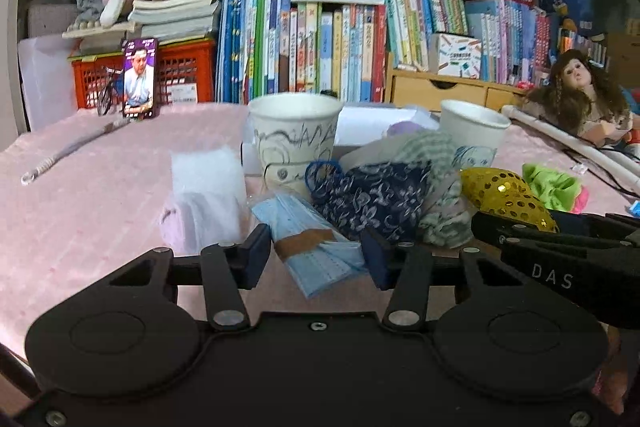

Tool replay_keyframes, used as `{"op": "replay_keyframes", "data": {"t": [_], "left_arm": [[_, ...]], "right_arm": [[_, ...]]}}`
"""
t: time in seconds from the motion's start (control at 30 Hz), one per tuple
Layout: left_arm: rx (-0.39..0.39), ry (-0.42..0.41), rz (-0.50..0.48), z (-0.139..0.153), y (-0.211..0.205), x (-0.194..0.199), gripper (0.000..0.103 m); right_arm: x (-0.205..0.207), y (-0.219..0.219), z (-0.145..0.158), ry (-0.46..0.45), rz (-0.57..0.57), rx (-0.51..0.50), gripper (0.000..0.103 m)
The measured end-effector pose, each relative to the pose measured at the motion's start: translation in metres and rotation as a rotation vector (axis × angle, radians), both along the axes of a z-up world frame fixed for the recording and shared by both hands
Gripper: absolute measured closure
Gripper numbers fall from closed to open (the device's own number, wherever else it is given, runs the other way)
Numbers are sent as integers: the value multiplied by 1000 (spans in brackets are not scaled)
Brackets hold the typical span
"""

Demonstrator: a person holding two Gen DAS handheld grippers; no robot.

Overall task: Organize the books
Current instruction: 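Carry the mask packet and yellow bow over the grey tray with both tools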

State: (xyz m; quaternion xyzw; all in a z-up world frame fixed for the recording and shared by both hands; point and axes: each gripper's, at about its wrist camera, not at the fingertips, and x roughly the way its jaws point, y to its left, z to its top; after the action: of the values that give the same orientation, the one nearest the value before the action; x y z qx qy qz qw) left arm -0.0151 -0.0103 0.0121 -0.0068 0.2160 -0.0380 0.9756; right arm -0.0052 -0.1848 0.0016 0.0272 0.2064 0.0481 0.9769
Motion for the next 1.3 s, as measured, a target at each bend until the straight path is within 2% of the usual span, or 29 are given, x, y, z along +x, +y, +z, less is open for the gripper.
{"op": "replay_keyframes", "data": {"t": [0.2,0.4,0.6,0.77,0.93,1.13,1.3], "left_arm": [[9,-47,-40,21,-3,-13,56],[-13,-119,-39,44,-3,-26,56],[-23,-141,-67,67,-1,-22,56],[-21,-148,-69,82,3,-8,56],[-60,-116,-97,100,14,18,56],[-61,-105,-102,123,24,55,56],[-66,-53,-116,139,32,94,56]], "right_arm": [[-12,-1,16,-57,10,-11,42],[-20,-3,34,-115,23,-4,42],[-19,-1,50,-158,43,-7,42],[-7,-2,64,-176,65,8,42],[11,-6,77,-165,92,52,42],[38,-12,95,-152,115,78,42],[66,-15,108,-125,131,85,42]]}}
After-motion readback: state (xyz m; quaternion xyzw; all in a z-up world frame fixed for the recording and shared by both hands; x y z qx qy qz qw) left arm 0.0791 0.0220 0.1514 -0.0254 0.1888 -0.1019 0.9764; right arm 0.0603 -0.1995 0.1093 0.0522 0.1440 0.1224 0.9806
